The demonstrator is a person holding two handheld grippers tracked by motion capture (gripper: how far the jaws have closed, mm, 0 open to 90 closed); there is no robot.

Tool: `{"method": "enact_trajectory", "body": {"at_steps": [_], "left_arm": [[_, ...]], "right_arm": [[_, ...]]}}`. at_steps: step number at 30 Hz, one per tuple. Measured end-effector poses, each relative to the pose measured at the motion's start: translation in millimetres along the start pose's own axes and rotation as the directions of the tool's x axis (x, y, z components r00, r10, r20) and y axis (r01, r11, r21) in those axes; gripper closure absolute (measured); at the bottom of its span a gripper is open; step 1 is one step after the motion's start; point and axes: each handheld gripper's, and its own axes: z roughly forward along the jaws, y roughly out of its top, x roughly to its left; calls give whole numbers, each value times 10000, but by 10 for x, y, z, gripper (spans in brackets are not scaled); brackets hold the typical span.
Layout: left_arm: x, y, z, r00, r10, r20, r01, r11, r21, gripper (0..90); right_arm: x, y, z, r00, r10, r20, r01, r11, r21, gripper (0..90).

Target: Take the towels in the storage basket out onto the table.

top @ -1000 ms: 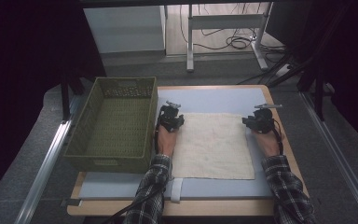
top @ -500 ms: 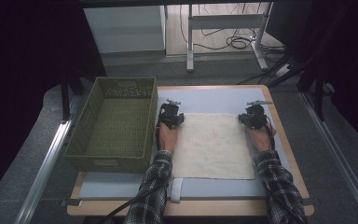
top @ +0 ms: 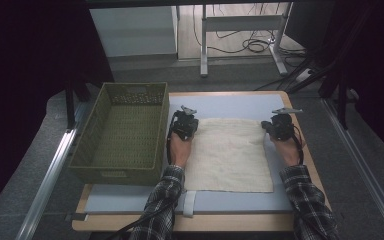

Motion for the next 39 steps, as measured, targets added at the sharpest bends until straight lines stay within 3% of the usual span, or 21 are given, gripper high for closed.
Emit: {"method": "enact_trajectory", "body": {"at_steps": [2,8,14,16,22,26,39], "left_arm": [[-17,-18,-65,9998,12,193,-10,9999,-101,882],[-111,-132,-239,9994,262,221,-253,9989,-395,881],[-288,-244,-453,9968,796,103,-782,9918,-1012,877],[-331,-279,-526,9966,803,189,-778,9909,-1096,877],[-463,-411,-734,9898,1424,67,-1407,9835,-1135,875],[-508,-550,-841,9877,1562,-8,-1554,9824,-1034,874],[-528,-1049,-1187,9895,1387,402,-1338,9852,-1073,868]], "right_arm": [[5,-1,-98,9999,-54,-97,52,9999,-154,874],[23,-85,-333,9992,-314,-241,306,9991,-306,875],[48,-216,-521,9979,-477,-429,459,9981,-404,875],[57,-260,-581,9975,-480,-521,459,9981,-416,875],[120,-422,-766,9938,-578,-955,543,9978,-382,874],[197,-540,-887,9893,-685,-1289,637,9971,-409,874],[446,-920,-1131,9722,-985,-2126,926,9950,-374,873]]}}
